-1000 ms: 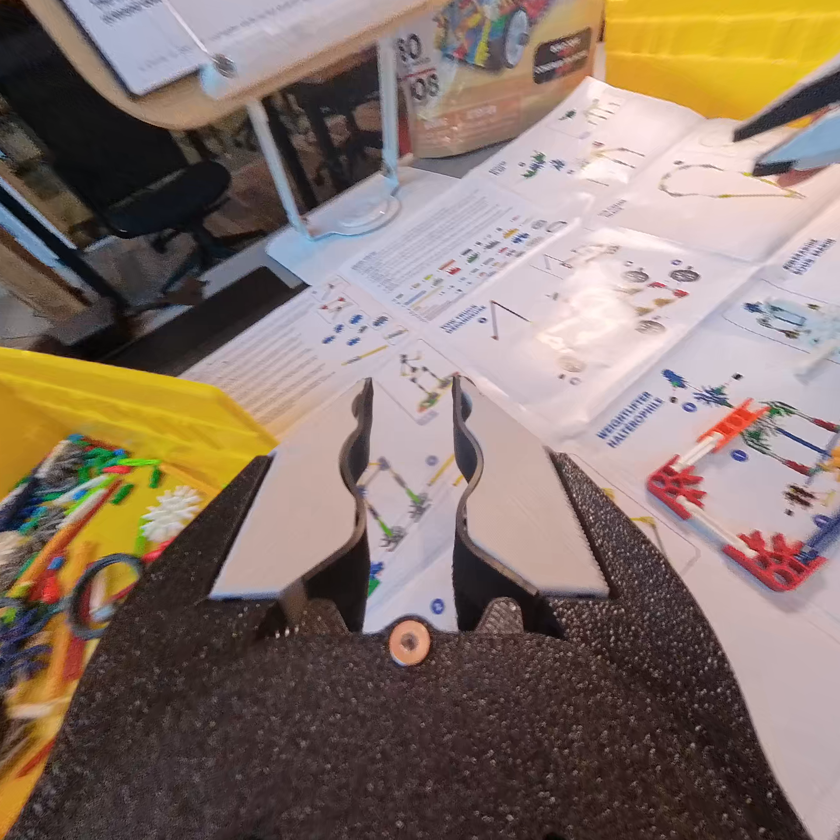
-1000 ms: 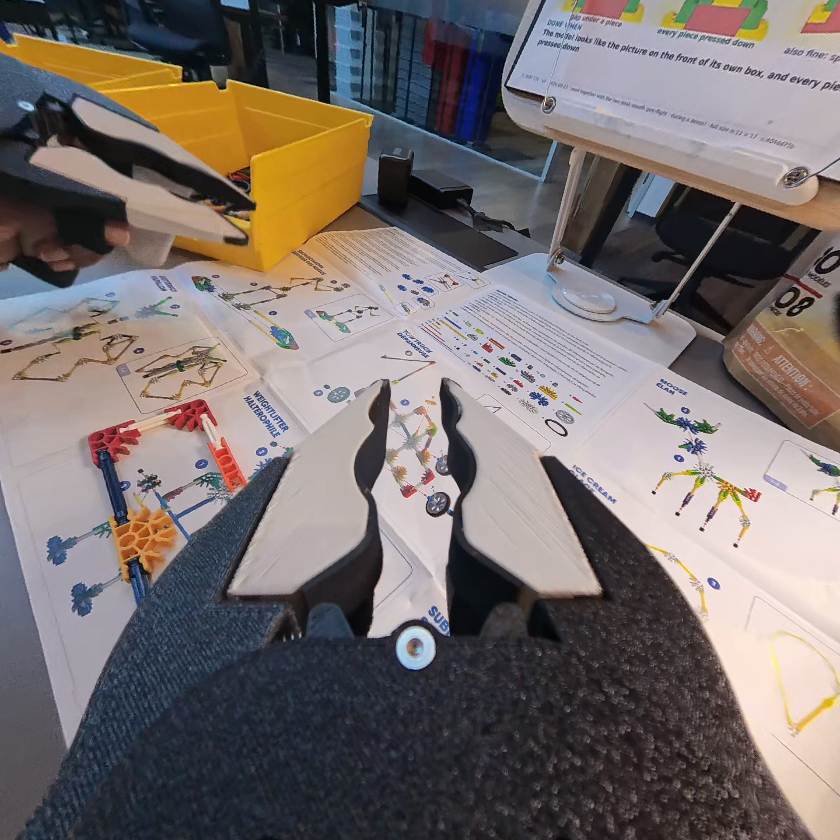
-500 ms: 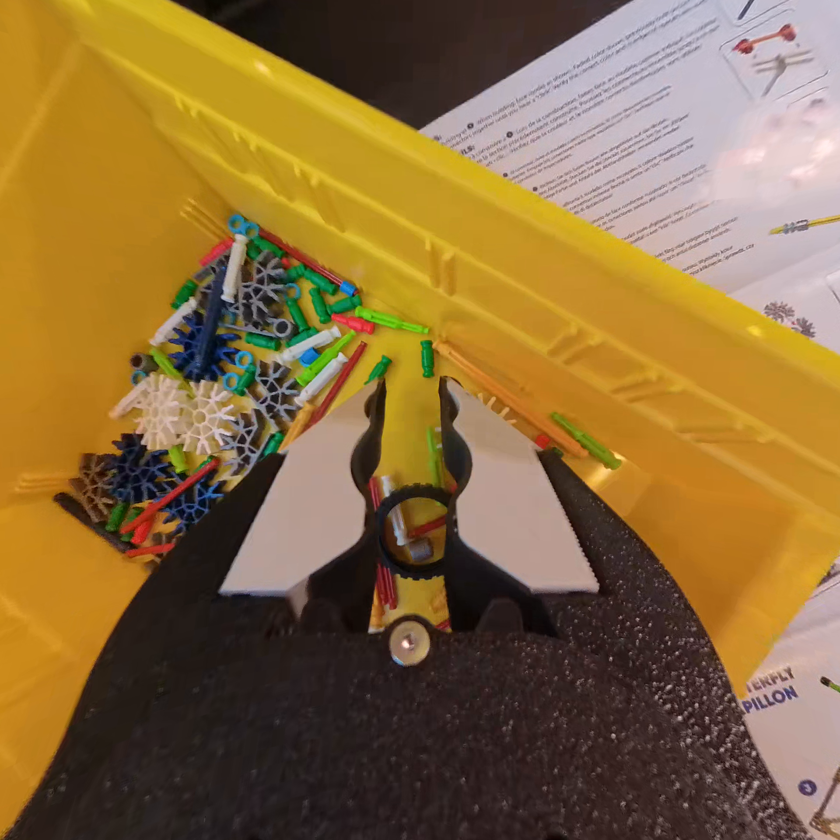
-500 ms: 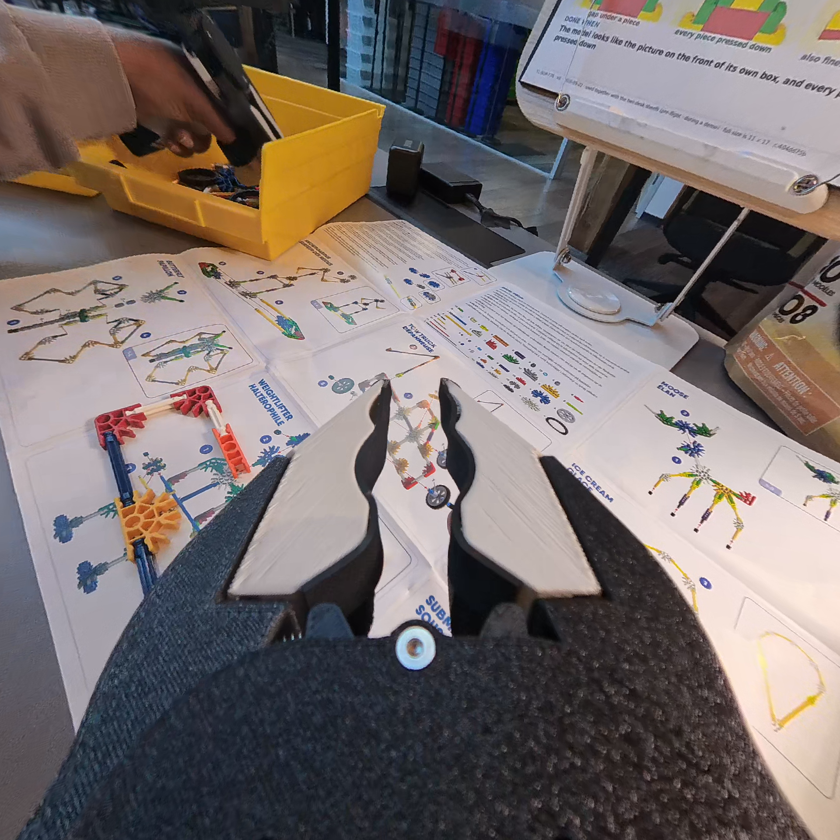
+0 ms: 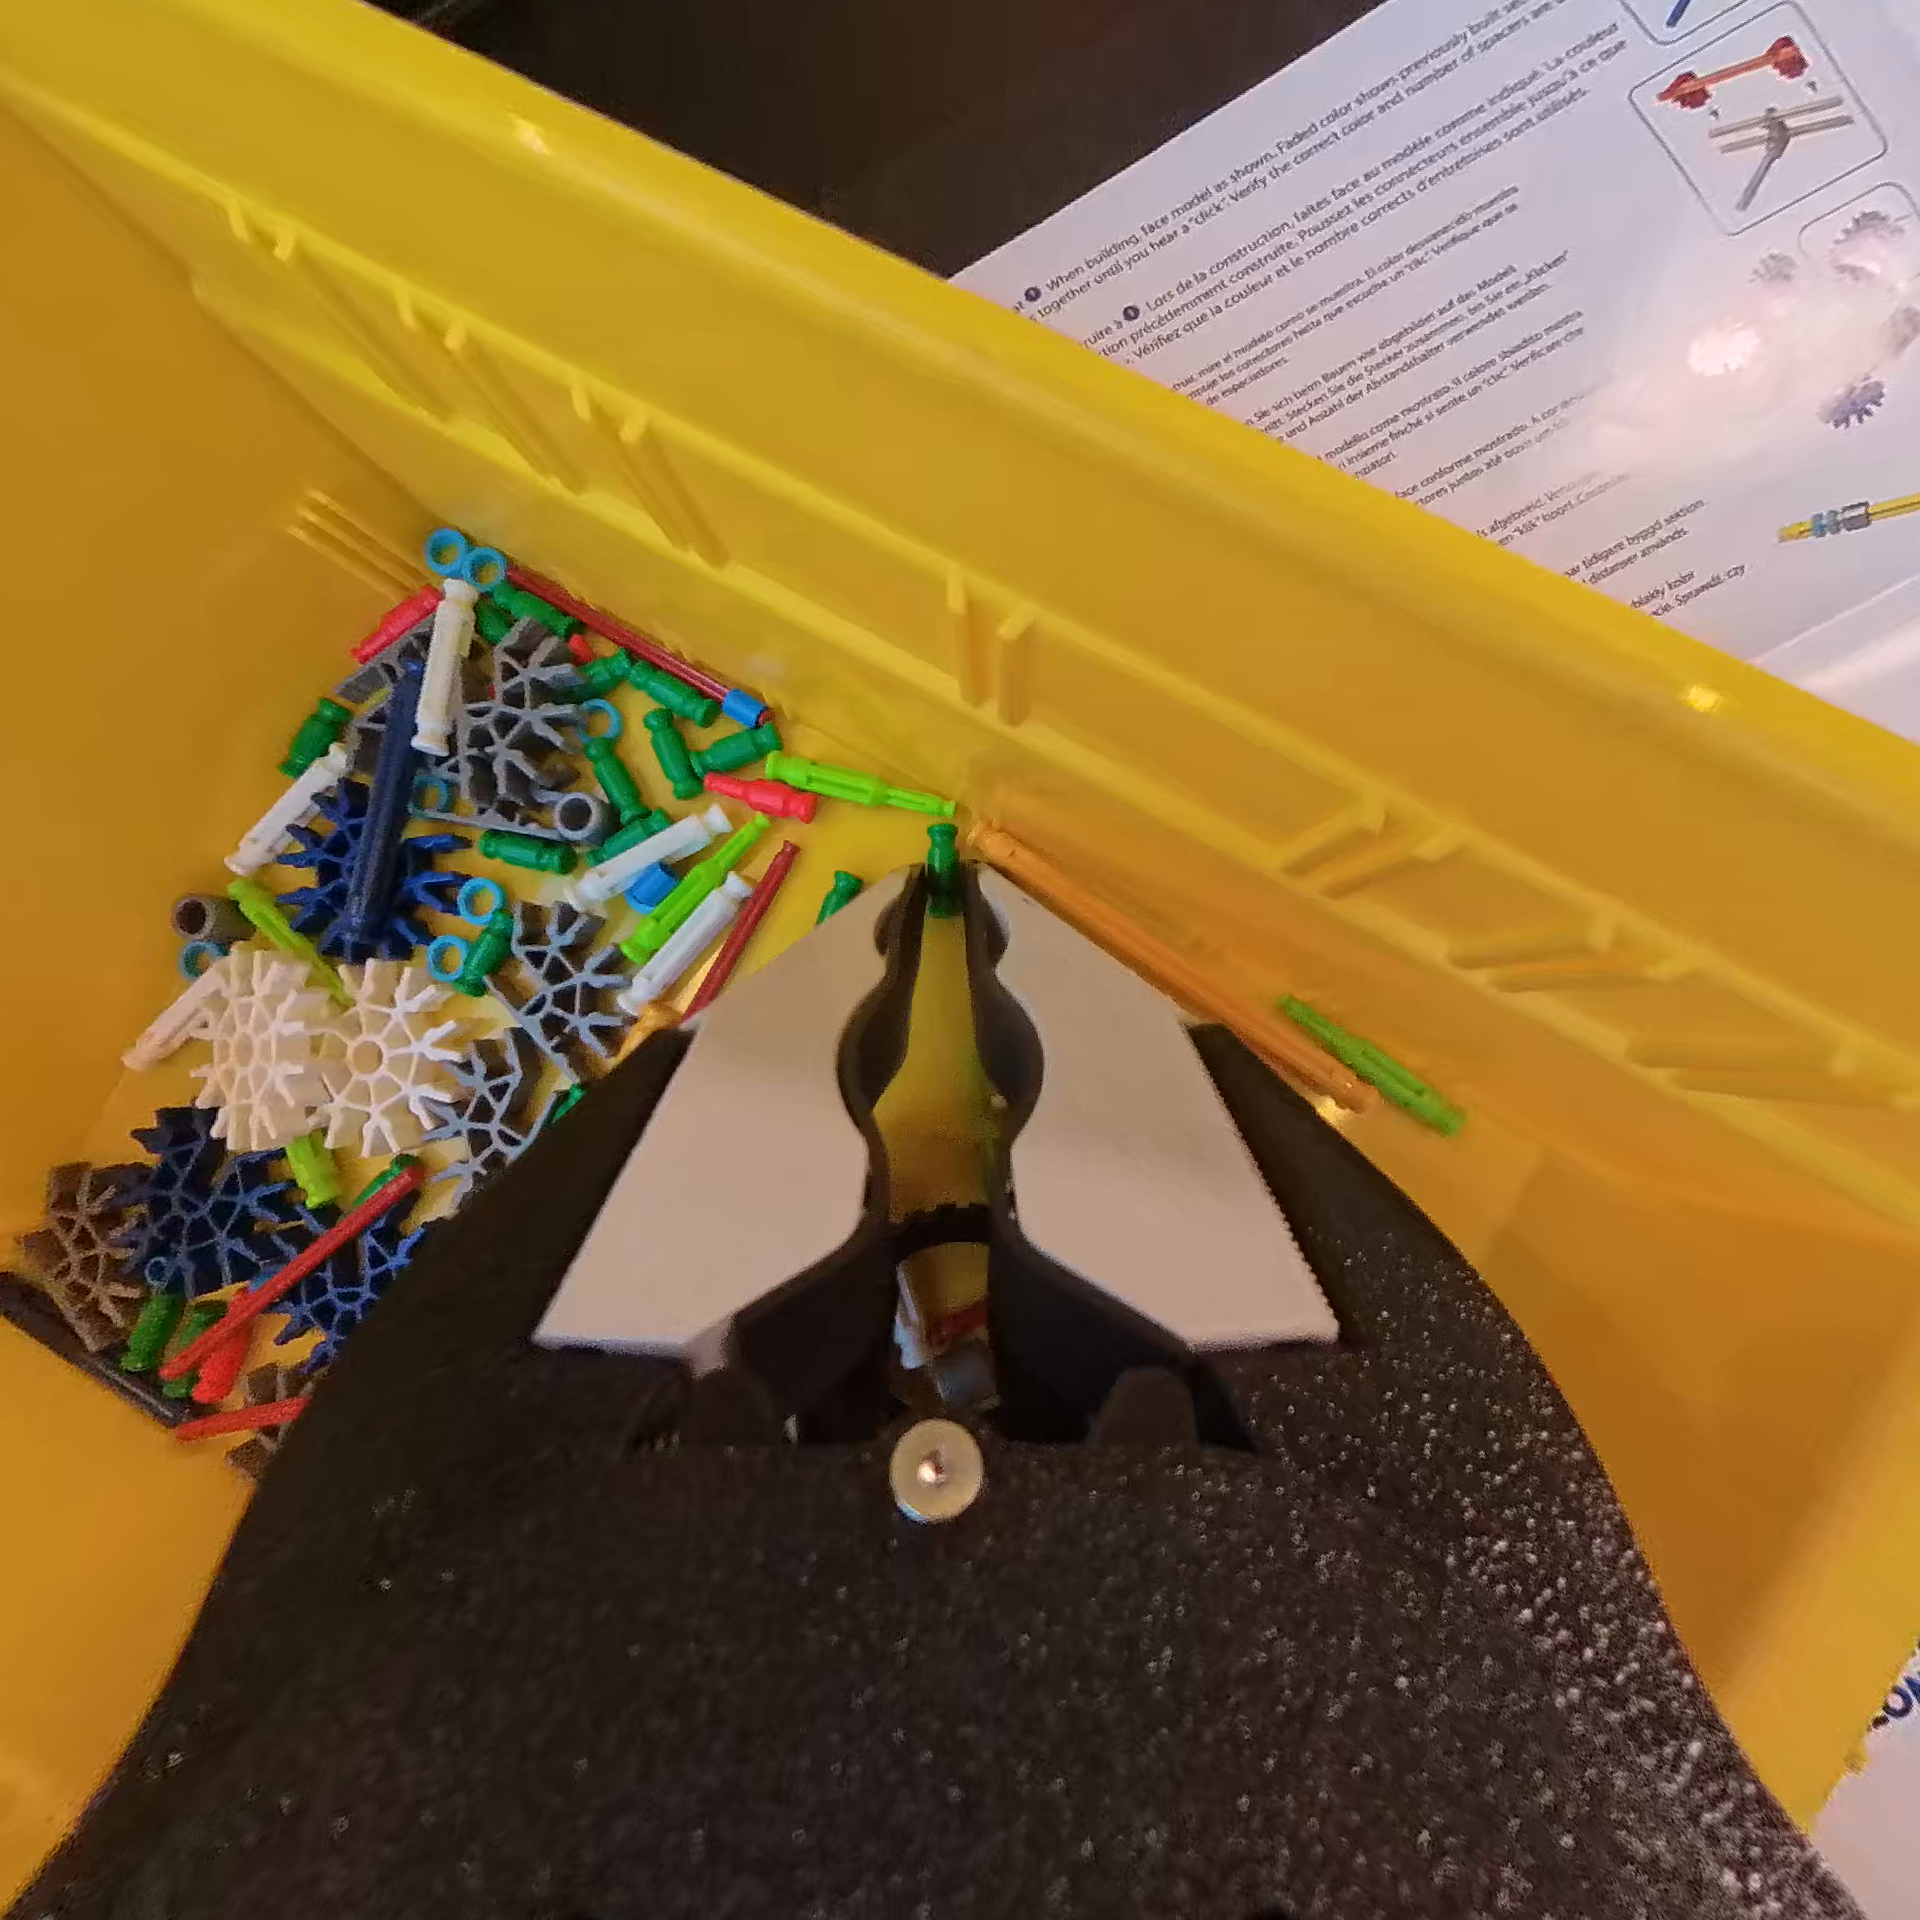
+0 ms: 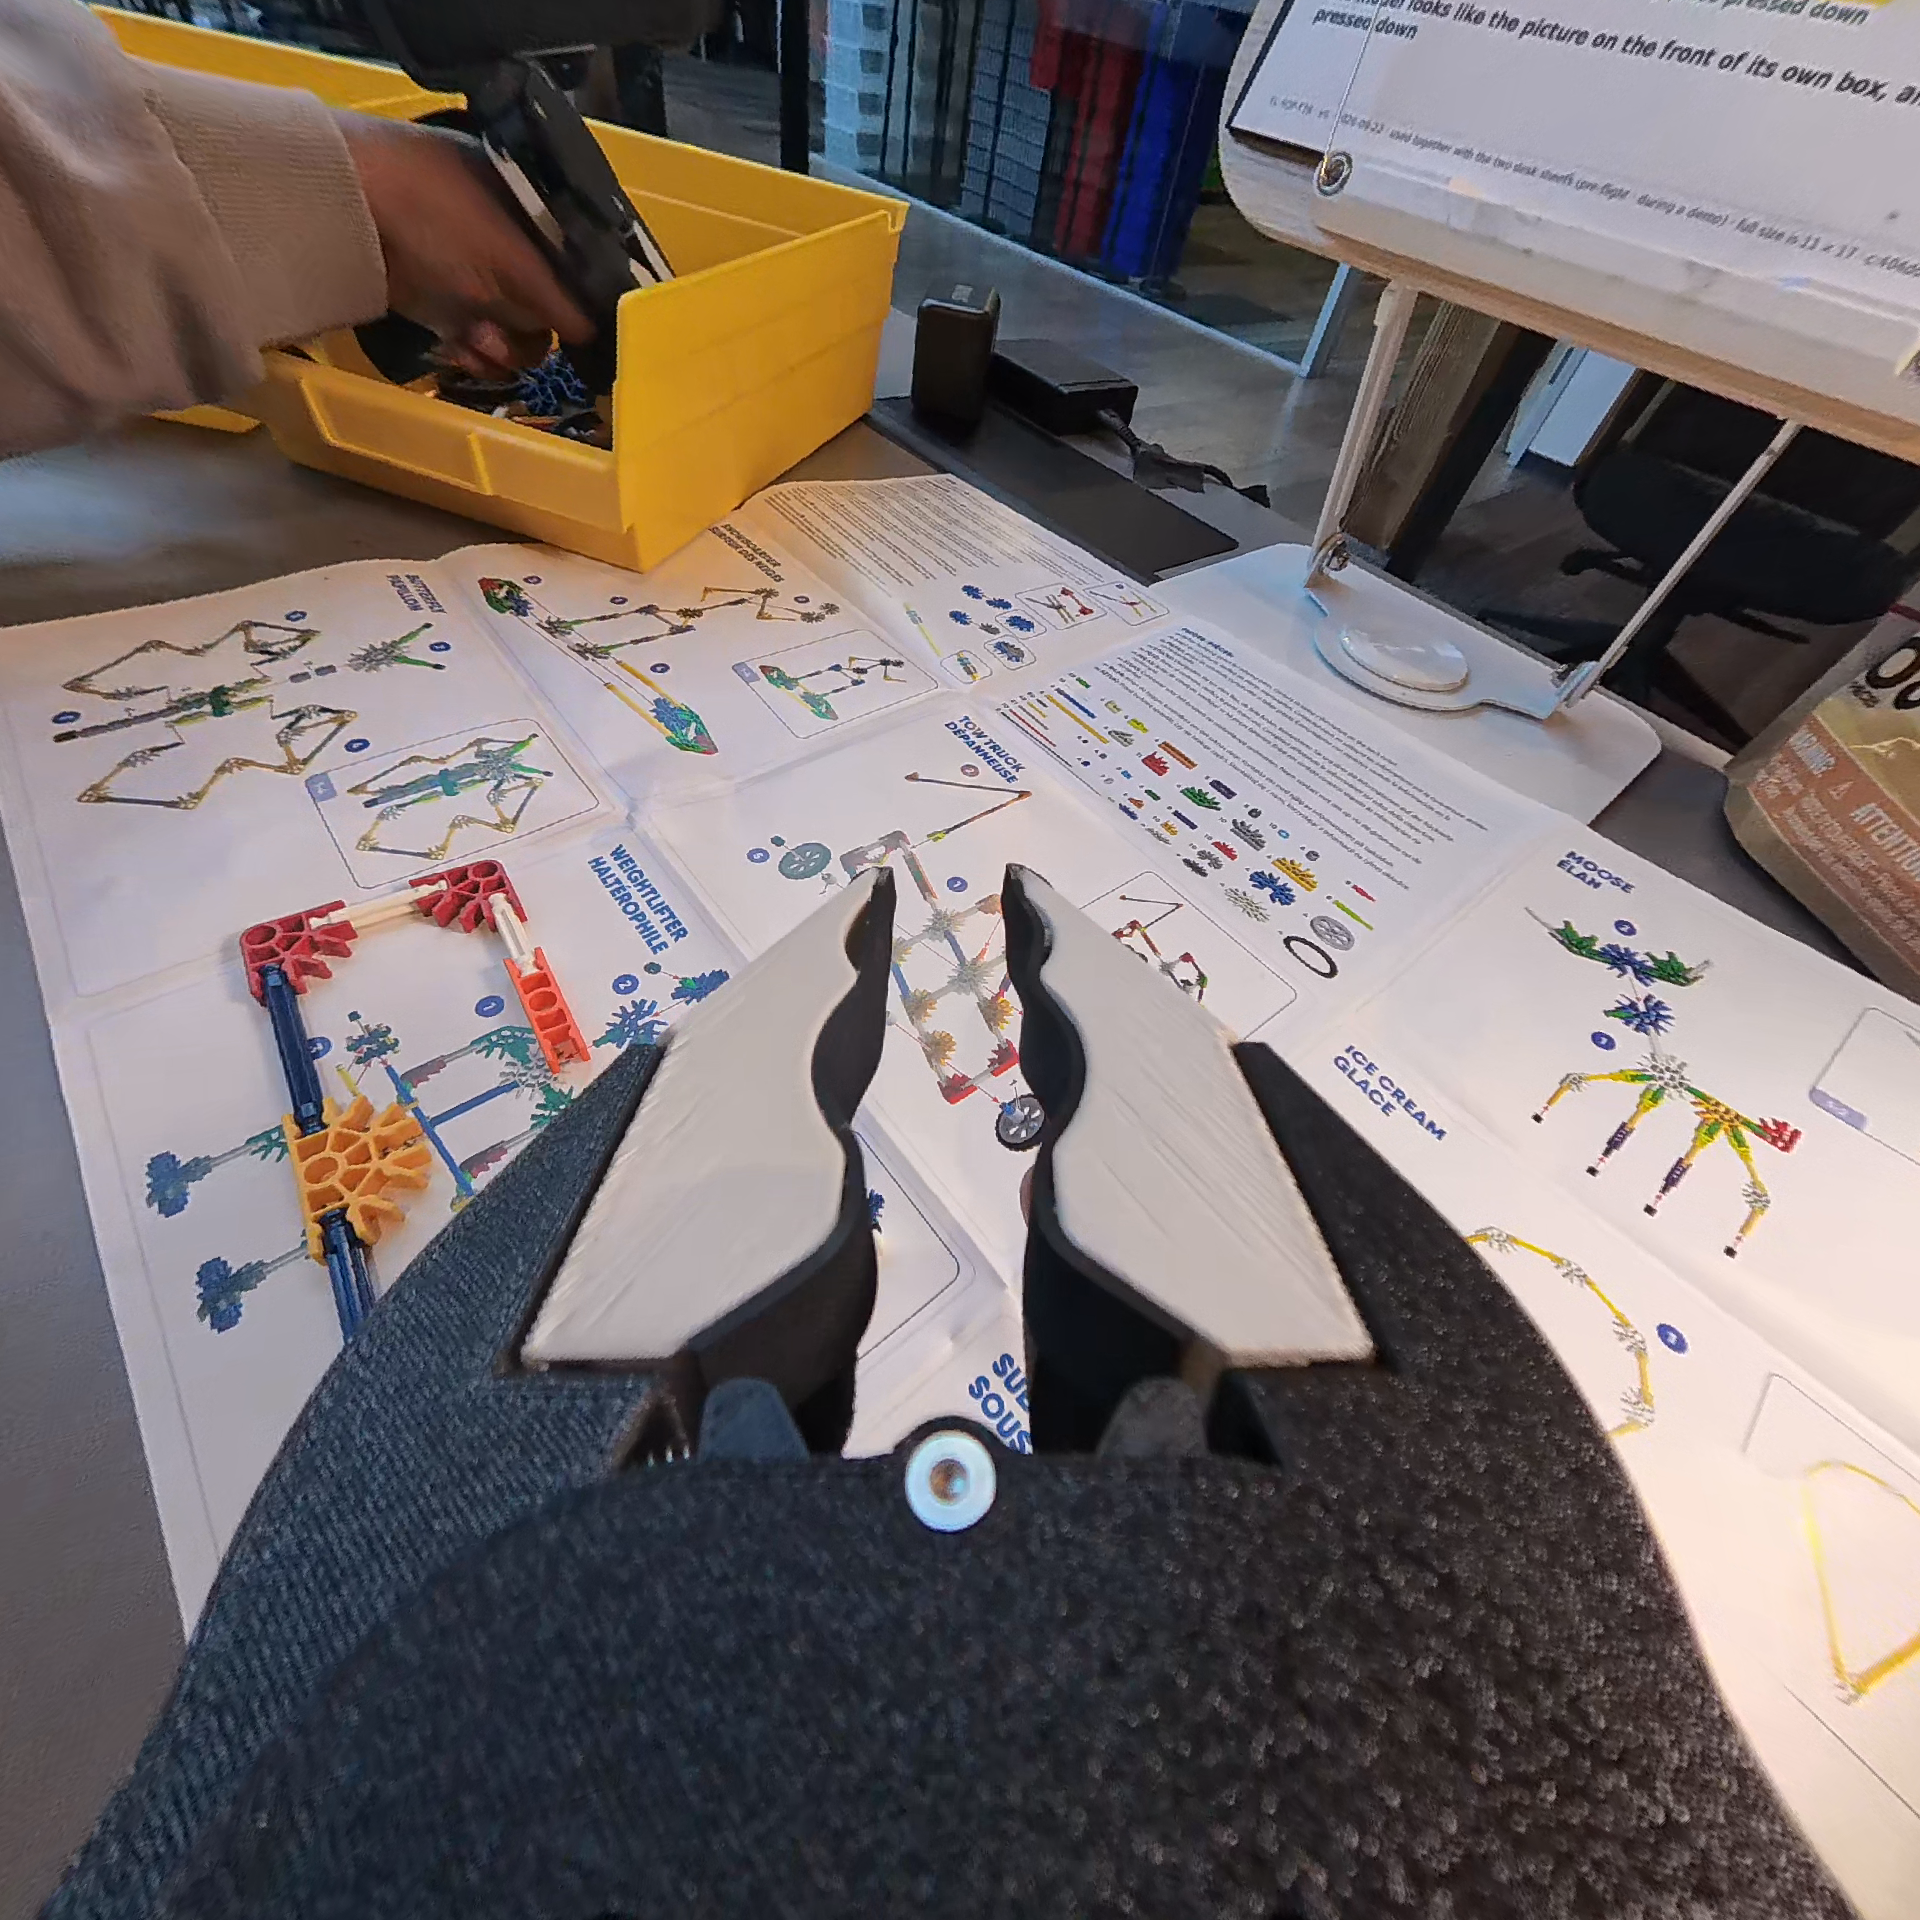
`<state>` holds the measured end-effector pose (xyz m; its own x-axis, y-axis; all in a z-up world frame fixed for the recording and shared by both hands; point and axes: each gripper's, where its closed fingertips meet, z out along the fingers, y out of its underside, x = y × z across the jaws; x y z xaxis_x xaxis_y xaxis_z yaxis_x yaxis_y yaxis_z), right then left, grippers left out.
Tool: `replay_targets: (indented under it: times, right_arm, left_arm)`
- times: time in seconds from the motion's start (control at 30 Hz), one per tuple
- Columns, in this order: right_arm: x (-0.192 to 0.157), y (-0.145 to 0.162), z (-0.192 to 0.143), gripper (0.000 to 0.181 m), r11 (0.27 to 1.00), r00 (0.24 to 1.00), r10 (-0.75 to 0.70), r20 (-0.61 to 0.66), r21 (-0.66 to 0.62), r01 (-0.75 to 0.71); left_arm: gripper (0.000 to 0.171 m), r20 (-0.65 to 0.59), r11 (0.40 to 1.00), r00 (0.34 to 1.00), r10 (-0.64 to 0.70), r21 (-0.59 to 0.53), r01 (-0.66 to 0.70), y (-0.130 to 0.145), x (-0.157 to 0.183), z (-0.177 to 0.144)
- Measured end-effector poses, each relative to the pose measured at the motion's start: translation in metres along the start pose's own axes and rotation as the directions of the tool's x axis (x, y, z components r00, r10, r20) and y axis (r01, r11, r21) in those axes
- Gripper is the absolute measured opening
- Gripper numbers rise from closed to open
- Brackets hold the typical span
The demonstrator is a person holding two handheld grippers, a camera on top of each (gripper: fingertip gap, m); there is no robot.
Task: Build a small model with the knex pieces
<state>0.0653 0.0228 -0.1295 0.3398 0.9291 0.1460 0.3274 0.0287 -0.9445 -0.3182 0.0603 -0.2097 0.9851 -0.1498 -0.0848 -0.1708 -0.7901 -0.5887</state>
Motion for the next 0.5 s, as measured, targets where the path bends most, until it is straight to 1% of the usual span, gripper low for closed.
replay_targets:
  times: [0.07,0.13,0.2,0.27,0.33,0.4,0.43,0.5]
  right_arm:
    - [0.0,0.0,0.0,0.02,1.0,1.0,0.0,0.001,-0.001,0.0]
    - [-0.001,0.0,0.0,0.02,1.0,1.0,-0.004,0.001,-0.001,0.004]
    - [-0.001,-0.001,-0.001,0.02,1.0,1.0,-0.008,-0.001,0.003,0.008]
    - [-0.002,-0.003,-0.002,0.02,1.0,1.0,-0.011,-0.001,0.012,0.011]
    - [-0.004,-0.006,-0.002,0.02,1.0,1.0,-0.01,0.006,0.023,0.01]
    - [-0.007,-0.008,-0.002,0.02,1.0,1.0,-0.011,0.018,0.03,0.01]
    - [-0.009,-0.008,-0.001,0.02,0.999,1.0,-0.014,0.024,0.03,0.013]
    - [-0.012,-0.009,-0.001,0.02,0.999,0.999,-0.025,0.032,0.031,0.024]
  left_arm:
    - [0.004,0.016,1.0,1.0,0.002,0.001,-0.002,0.0,-0.001,0.0]
    - [0.004,0.081,0.999,0.996,0.041,0.013,-0.043,-0.001,-0.005,-0.005]
    - [0.004,0.143,0.992,0.986,0.085,0.075,-0.097,-0.01,-0.001,-0.022]
    - [0.004,0.19,0.969,0.972,0.136,0.177,-0.17,-0.026,0.013,-0.051]
    - [0.003,0.221,0.919,0.953,0.206,0.291,-0.266,-0.041,0.041,-0.083]
    - [0.004,0.231,0.86,0.933,0.277,0.373,-0.348,-0.048,0.077,-0.111]
    - [0.003,0.22,0.828,0.923,0.316,0.41,-0.382,-0.049,0.099,-0.122]
    - [0.004,0.165,0.774,0.896,0.412,0.456,-0.44,-0.043,0.148,-0.135]
